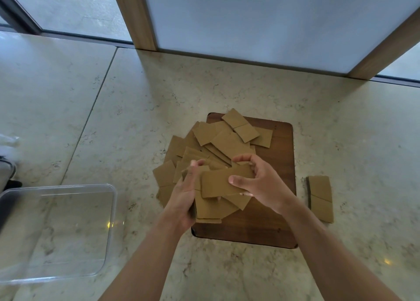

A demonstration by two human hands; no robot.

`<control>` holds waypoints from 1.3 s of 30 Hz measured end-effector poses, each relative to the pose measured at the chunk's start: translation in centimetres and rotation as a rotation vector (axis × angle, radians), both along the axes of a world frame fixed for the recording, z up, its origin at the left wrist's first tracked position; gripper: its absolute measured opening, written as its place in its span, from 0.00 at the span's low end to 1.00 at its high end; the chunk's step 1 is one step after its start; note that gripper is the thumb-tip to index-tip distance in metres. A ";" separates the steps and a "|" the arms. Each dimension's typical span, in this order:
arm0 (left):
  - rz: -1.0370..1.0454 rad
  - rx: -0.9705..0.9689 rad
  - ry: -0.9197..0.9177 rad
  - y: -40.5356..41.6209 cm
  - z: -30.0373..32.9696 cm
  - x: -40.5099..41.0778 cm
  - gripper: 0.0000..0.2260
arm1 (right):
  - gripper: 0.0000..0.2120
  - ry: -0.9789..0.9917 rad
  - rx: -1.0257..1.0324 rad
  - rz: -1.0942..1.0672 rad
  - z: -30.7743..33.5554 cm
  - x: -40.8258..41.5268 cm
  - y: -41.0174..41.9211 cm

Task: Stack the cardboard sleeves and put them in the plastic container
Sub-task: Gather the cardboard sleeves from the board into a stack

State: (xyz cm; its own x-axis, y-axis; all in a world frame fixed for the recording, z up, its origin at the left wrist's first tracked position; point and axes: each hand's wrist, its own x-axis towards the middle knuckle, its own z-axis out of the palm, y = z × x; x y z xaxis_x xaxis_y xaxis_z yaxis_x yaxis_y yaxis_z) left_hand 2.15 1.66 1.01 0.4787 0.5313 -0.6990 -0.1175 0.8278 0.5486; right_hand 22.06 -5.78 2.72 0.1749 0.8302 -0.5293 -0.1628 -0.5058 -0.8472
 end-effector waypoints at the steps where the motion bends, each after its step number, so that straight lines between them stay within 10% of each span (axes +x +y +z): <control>1: -0.003 0.002 -0.016 0.0 0.0 0.0 0.23 | 0.25 -0.015 -0.007 -0.006 -0.1 0.1 0.1; 8: 0.119 0.046 -0.058 -0.3 -0.8 0.2 0.30 | 0.38 0.214 0.035 -0.206 -0.7 -0.5 -0.5; 15: 0.076 0.060 -0.065 -1.4 -0.4 0.8 0.32 | 0.25 0.213 -0.005 -0.427 -1.2 -2.2 -0.5; 23: 0.074 -0.089 -0.066 -1.4 -1.1 1.0 0.25 | 0.15 -0.419 -0.033 0.056 -1.3 -4.7 -1.0; 31: 0.351 -0.167 -0.273 0.1 -1.5 3.3 0.17 | 0.11 -0.590 0.323 -0.354 -3.3 -7.5 0.8; 37: 0.398 -0.260 -0.279 2.8 -1.7 5.9 0.19 | 0.12 -0.405 0.358 -0.460 -4.7 -3.5 4.7; 39: 0.413 -0.239 -0.330 4.5 -1.9 6.0 0.18 | 0.14 -0.629 0.201 -0.458 -5.2 -0.1 6.8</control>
State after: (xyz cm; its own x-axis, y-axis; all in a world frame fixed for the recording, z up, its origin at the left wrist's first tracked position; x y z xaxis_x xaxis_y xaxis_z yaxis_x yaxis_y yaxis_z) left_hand 8.19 6.12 -0.89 0.4784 0.5659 -0.6714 -0.5903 0.7733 0.2312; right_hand 21.96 0.98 -2.50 0.7368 0.6729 -0.0662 0.2214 -0.3327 -0.9167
